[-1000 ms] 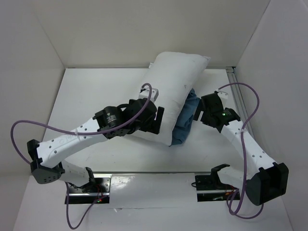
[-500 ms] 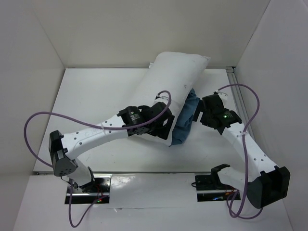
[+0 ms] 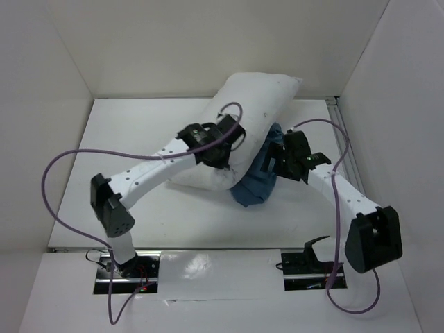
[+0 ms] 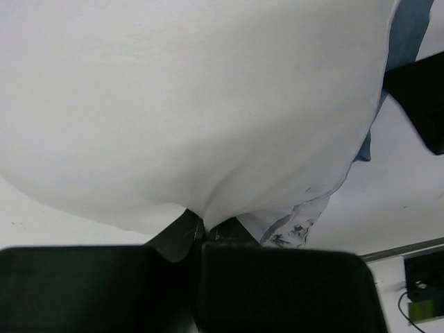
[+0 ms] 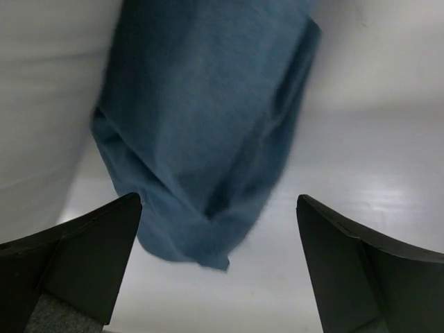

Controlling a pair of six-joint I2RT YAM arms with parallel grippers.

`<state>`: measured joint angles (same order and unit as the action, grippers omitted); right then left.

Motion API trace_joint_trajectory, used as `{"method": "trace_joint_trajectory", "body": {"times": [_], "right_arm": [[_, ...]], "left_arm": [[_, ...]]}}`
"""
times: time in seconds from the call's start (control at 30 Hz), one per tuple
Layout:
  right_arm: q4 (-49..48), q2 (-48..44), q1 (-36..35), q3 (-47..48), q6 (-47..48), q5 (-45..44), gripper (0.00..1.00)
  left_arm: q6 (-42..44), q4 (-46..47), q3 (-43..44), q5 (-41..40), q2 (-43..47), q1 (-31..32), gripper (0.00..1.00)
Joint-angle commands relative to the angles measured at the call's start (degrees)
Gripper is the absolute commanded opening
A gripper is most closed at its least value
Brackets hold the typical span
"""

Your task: Put the pillow into the pillowcase

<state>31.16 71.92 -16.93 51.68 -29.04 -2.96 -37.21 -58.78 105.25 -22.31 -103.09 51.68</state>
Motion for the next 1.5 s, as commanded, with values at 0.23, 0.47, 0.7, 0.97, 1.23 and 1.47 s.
{"method": "trace_joint_trajectory", "body": {"times": [0.23, 0.47, 0.7, 0.97, 1.23, 1.47], "right_arm": [[-24.9, 24.2, -3.0, 2.4, -1.7, 8.0, 0.99], [-20.9, 19.0, -3.6, 3.7, -4.7, -3.4, 0.00], [-3.8, -9.6, -1.3, 20.4, 3.4, -11.4, 0.00], [0.0, -8.1, -1.3, 53.2, 9.2, 1.6, 0.00], [-6.6, -3.7, -1.3, 49.2, 8.1, 11.4, 0.00], [-16.7, 6.1, -7.5, 44.9, 4.6, 28.4, 0.00]], "left_arm": [[4.5, 8.3, 4.5, 9.5, 13.0, -9.1, 0.00], [5.6, 8.9, 5.1, 10.4, 14.8, -11.0, 0.00], [5.0, 14.0, 2.2, 15.6, 12.4, -11.6, 0.00], [6.0, 15.0, 19.3, 19.7, -5.0, 1.7, 0.00], [3.1, 9.1, 4.1, 18.8, 10.8, -4.7, 0.85], [-3.9, 10.6, -27.9, 18.1, 40.0, -28.6, 0.67]]}}
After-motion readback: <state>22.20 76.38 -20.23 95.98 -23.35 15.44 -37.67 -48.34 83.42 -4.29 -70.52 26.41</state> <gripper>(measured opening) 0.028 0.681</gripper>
